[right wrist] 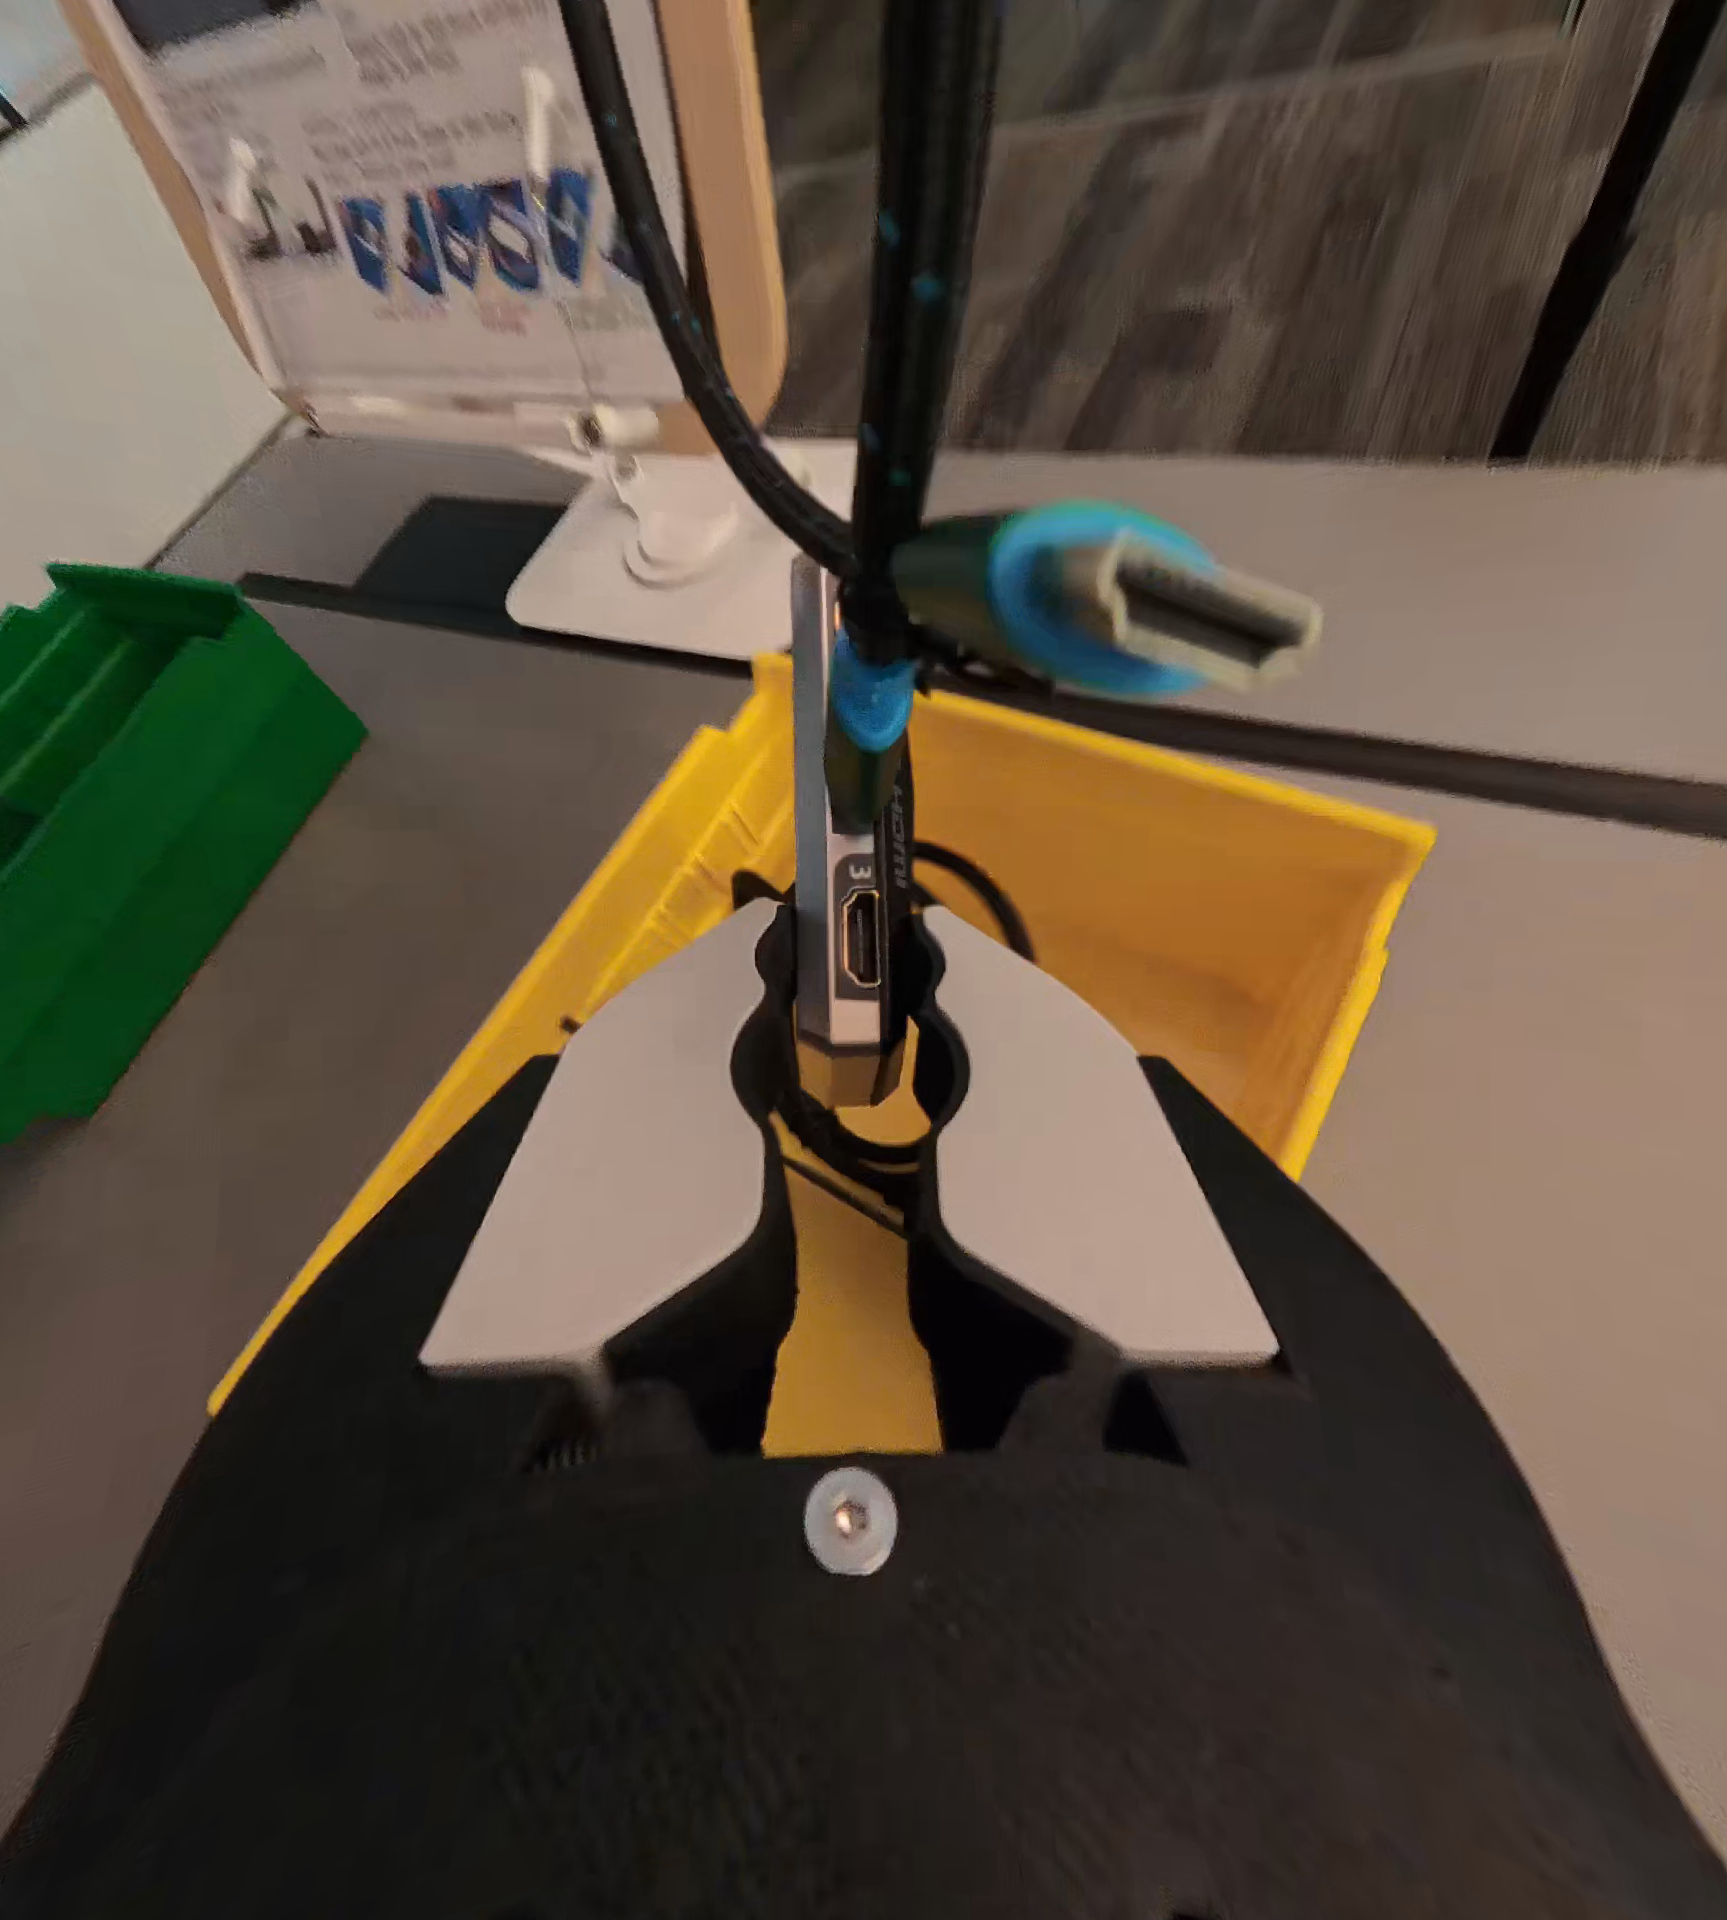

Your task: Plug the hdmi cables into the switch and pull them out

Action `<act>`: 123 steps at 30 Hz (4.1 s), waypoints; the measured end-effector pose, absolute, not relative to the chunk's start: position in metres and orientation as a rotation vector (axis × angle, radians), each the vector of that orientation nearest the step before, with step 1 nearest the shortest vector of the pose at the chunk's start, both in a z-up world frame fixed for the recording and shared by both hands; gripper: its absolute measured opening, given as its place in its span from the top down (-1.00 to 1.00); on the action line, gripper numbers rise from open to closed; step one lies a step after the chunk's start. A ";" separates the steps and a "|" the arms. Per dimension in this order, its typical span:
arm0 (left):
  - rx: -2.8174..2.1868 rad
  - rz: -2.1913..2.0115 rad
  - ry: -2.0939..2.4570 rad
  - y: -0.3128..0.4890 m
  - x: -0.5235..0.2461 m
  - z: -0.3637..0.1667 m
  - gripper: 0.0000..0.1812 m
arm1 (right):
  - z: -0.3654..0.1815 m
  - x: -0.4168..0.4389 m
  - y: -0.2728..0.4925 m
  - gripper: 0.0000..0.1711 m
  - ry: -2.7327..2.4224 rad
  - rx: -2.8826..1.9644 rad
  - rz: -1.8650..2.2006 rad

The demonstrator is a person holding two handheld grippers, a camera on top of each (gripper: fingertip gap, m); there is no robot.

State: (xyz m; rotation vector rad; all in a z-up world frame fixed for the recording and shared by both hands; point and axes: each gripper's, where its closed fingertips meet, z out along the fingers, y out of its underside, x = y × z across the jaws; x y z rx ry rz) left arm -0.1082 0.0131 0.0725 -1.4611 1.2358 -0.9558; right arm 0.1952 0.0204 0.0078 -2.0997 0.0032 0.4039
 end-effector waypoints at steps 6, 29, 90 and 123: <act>-1.475 -0.927 1.267 0.011 -0.103 0.065 0.42 | -0.042 0.209 0.025 0.78 0.141 -2.294 0.416; -1.504 -0.891 1.296 0.012 -0.100 0.056 0.43 | -0.068 0.216 -0.015 0.63 0.138 -2.573 0.392; -2.317 -0.340 1.032 0.083 -0.328 0.014 0.62 | 0.061 0.294 -0.012 0.64 0.050 -1.895 -0.315; -2.724 -0.069 1.324 0.078 -0.340 -0.099 0.91 | 0.086 0.274 -0.020 0.64 -0.029 -1.852 -0.359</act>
